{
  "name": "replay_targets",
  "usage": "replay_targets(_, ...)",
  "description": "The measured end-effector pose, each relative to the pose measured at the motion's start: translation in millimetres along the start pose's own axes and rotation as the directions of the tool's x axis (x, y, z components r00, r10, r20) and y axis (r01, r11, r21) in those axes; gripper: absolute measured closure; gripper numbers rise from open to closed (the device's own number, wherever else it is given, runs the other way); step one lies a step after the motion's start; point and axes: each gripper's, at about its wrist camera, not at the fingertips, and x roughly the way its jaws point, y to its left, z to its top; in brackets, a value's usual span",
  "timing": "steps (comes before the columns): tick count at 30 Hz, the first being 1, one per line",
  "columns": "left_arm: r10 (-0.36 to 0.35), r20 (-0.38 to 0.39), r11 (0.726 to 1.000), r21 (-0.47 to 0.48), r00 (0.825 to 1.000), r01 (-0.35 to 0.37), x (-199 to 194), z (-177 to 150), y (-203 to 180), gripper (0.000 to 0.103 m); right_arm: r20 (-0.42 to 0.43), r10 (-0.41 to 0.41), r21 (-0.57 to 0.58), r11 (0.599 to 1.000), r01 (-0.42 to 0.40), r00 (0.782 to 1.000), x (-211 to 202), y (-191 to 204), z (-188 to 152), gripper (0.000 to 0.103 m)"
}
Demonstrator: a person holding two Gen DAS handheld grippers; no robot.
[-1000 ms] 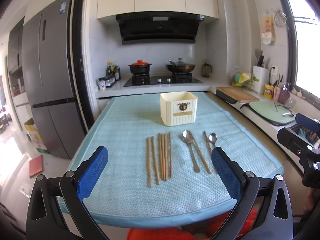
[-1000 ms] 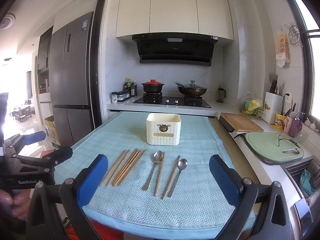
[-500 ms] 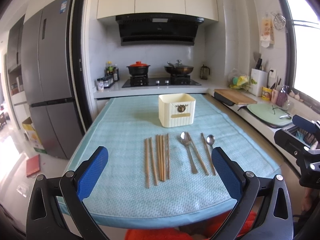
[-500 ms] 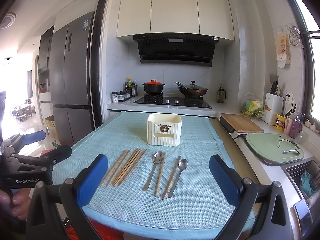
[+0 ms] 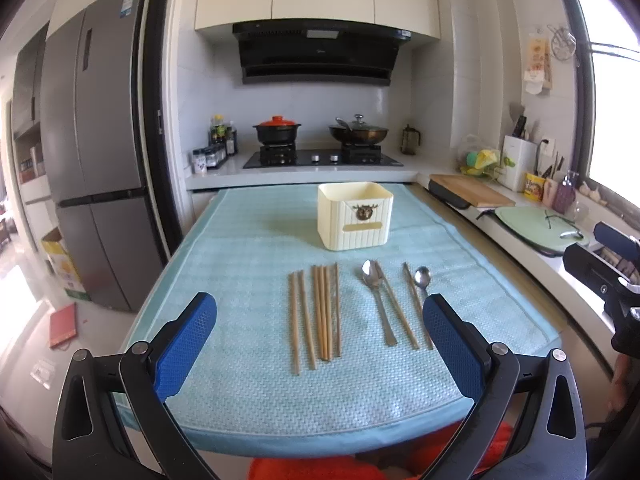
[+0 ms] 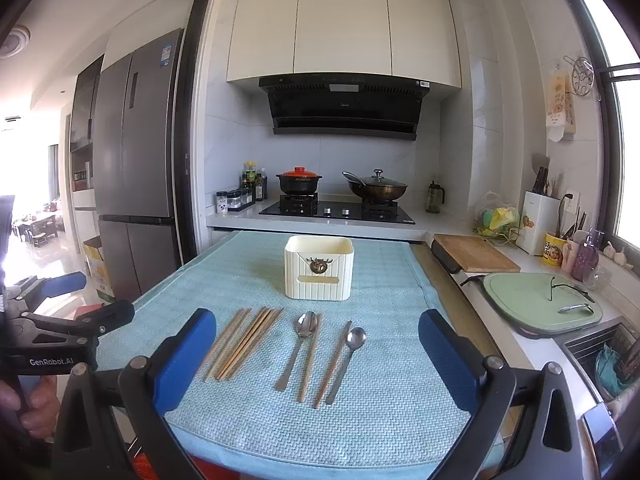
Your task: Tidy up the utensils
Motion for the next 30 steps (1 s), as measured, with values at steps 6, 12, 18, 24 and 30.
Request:
replay_targets(6,0.014,-0.026,1.000,-0.006,1.000,-0.014,7,0,5,0.000,0.025,-0.033,0.007,0.999,0.033,0.999,6,-11,1,0.000)
replay_targets(12,0.008,-0.111,1.000,-0.028,0.994,-0.011,25,-4,11,0.000,0.029,-0.062,0.021,0.998,0.061,0.998,20,-26,-1,0.000)
replay_targets(18,-0.058,-0.169,0.995,-0.090,0.984,0.043,42,-7,17,0.000,0.034,-0.047,0.044,0.998,0.046,0.998,35,-40,-7,0.000)
replay_targets(24,-0.065,-0.197,0.992,-0.122,0.978,0.041,60,-9,23,0.000,-0.024,-0.038,0.066,0.997,0.039,0.999,61,-47,-23,0.000)
replay_targets(30,-0.018,-0.205,0.996,-0.084,0.979,0.000,82,-9,26,0.000,-0.209,-0.094,0.047,0.993,0.106,0.973,99,-53,-45,0.000)
